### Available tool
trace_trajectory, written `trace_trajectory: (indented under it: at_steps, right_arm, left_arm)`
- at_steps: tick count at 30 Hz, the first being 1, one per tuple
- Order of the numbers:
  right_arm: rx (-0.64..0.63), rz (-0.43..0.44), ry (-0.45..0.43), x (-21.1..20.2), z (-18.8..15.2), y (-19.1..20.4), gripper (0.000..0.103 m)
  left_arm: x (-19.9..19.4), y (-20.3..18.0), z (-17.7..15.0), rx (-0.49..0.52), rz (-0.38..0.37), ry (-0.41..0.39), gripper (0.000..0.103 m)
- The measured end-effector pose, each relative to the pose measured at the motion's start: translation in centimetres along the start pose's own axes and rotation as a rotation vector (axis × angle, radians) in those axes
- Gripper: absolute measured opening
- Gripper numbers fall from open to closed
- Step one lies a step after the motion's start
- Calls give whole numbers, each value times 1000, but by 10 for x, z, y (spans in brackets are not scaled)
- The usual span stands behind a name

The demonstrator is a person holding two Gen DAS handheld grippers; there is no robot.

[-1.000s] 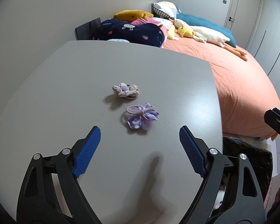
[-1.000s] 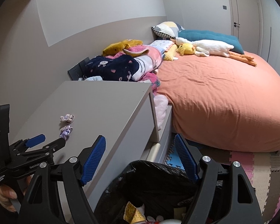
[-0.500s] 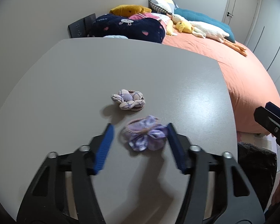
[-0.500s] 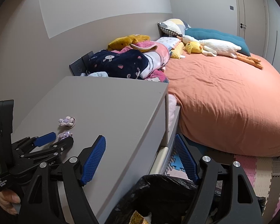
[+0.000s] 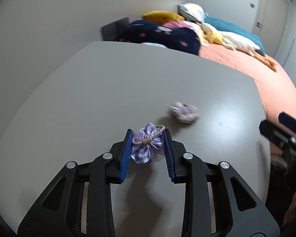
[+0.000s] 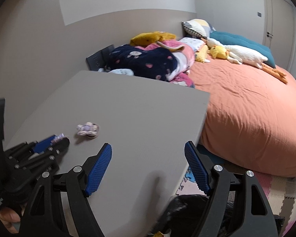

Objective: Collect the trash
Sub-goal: 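Grasp the purple bow hair tie with the left tool while the right tool grasps the other hair tie, then carry both purple hair ties in the two tools over the bin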

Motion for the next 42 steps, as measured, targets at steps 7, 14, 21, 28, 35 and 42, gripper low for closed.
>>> trace_trajectory:
  at_steps: [7, 14, 21, 28, 35, 42]
  right_arm:
    - [-52, 3, 35, 19, 1, 33, 77]
    - [-94, 14, 78, 38, -3, 62, 77]
    - [-135, 9, 110, 55, -3, 85, 72]
    - [-164, -18, 148, 73, -4, 95, 55]
    - [-205, -11, 137, 72, -3, 101, 25]
    - [-158, 30, 127, 54, -2, 91, 22]
  left_arm:
    - [-10, 57, 0, -83, 125, -10, 30]
    - [-13, 113, -12, -204, 186, 8, 30]
    - [-18, 144, -22, -275, 201, 15, 30]
    - [-26, 159, -25, -320, 203, 4, 30]
    - [-24, 158, -23, -324, 192, 2, 30]
    - [-27, 158, -24, -320, 190, 4, 30]
Point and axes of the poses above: each gripper's, at about its wrist camera, not at the fingertips, and x roughly the way its jaws point, y to its left, z to its top, the point moved 8 cm from there along x, roughly the way its jaws point, and after that the axes turned 8 degrees about x, right-handed, at the moved point
